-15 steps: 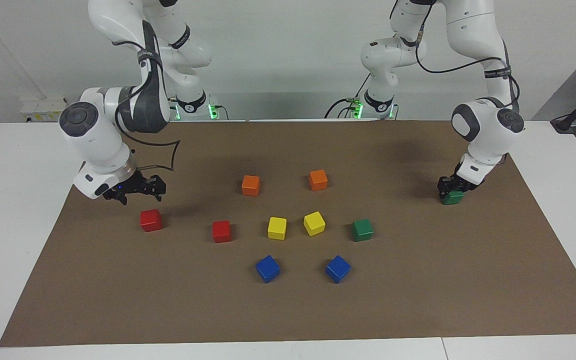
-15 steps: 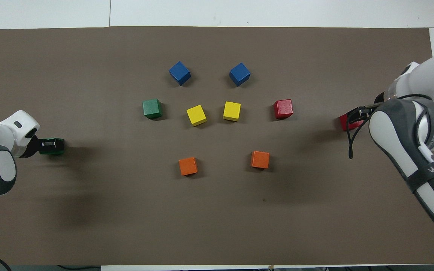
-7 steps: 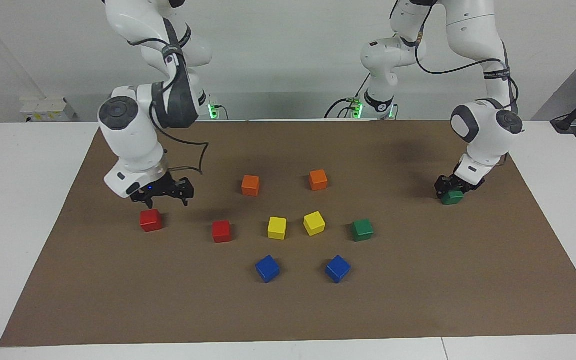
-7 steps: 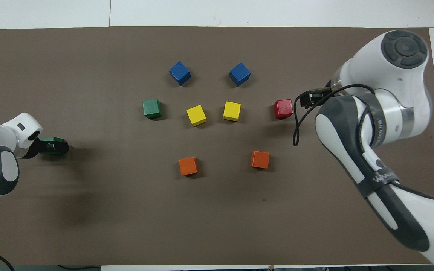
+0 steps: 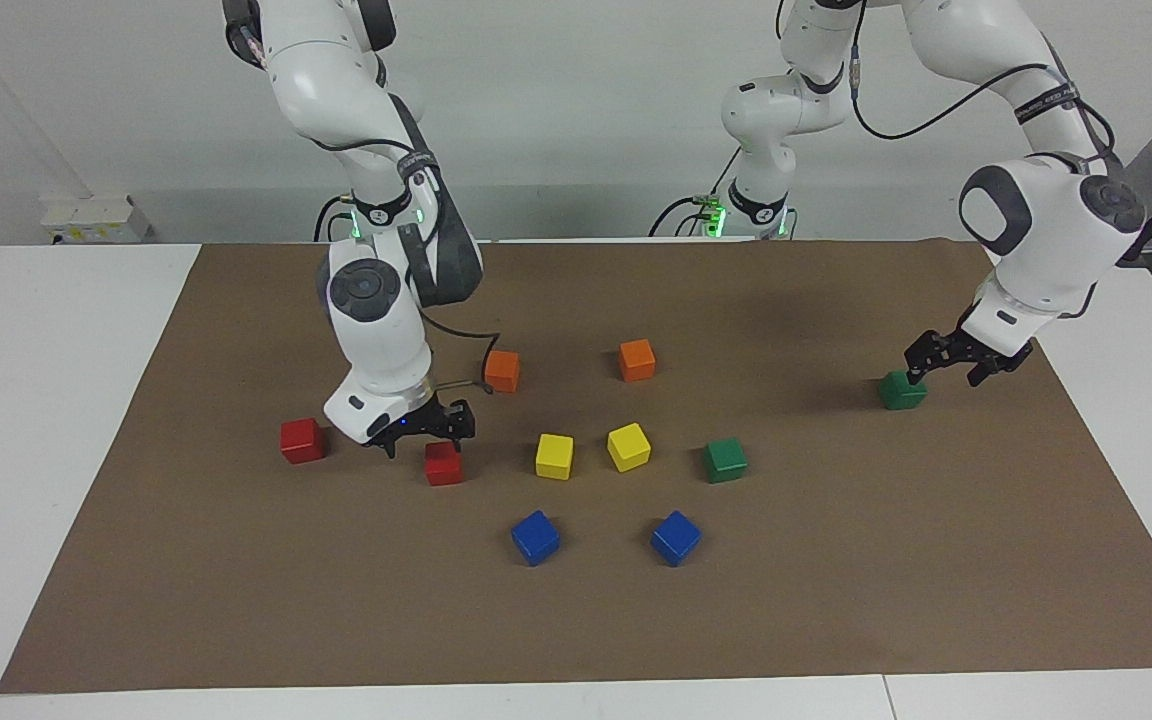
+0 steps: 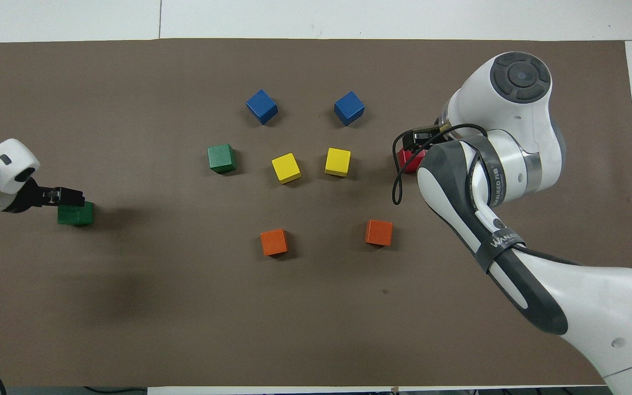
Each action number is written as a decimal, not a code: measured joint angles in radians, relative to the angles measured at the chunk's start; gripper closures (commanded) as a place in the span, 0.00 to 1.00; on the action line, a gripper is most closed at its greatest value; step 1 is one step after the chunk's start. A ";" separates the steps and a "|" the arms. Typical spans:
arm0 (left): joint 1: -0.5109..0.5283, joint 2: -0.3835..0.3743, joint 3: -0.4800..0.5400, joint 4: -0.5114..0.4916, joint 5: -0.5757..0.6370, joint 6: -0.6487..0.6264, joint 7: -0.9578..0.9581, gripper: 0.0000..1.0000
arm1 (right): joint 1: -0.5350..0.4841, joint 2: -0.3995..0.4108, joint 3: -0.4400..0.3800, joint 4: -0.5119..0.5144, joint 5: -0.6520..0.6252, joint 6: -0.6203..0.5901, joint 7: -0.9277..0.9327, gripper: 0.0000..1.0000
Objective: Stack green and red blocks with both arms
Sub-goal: 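Grasp the second red cube with the right gripper while the left gripper reaches inward, then grasp the second green cube with the left gripper while the right gripper carries red, then carry the green cube beside the first green while the right gripper places red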
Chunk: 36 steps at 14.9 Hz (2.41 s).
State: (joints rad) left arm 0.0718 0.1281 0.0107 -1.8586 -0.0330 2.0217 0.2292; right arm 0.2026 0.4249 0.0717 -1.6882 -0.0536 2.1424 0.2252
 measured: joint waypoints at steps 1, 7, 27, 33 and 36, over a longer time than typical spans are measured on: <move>-0.038 0.001 -0.002 0.028 0.000 -0.013 -0.050 0.00 | 0.005 0.007 0.000 -0.005 0.000 0.011 0.002 0.00; -0.293 0.077 -0.011 0.109 -0.001 0.004 -0.363 0.00 | 0.012 0.021 0.000 -0.052 0.000 0.098 0.008 0.00; -0.434 0.348 -0.010 0.128 -0.001 0.266 -0.513 0.00 | -0.246 -0.145 -0.016 -0.053 0.002 -0.182 -0.362 1.00; -0.436 0.348 -0.009 0.117 -0.001 0.272 -0.514 1.00 | -0.314 -0.187 -0.016 -0.120 0.002 -0.154 -0.457 1.00; -0.436 0.348 -0.008 0.117 -0.001 0.272 -0.514 1.00 | -0.314 -0.209 -0.014 -0.223 0.002 -0.016 -0.457 1.00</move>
State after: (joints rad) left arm -0.3645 0.4757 0.0027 -1.7412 -0.0338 2.2933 -0.2849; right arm -0.1116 0.2157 0.0572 -1.9110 -0.0514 2.1260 -0.2316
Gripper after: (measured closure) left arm 0.449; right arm 0.458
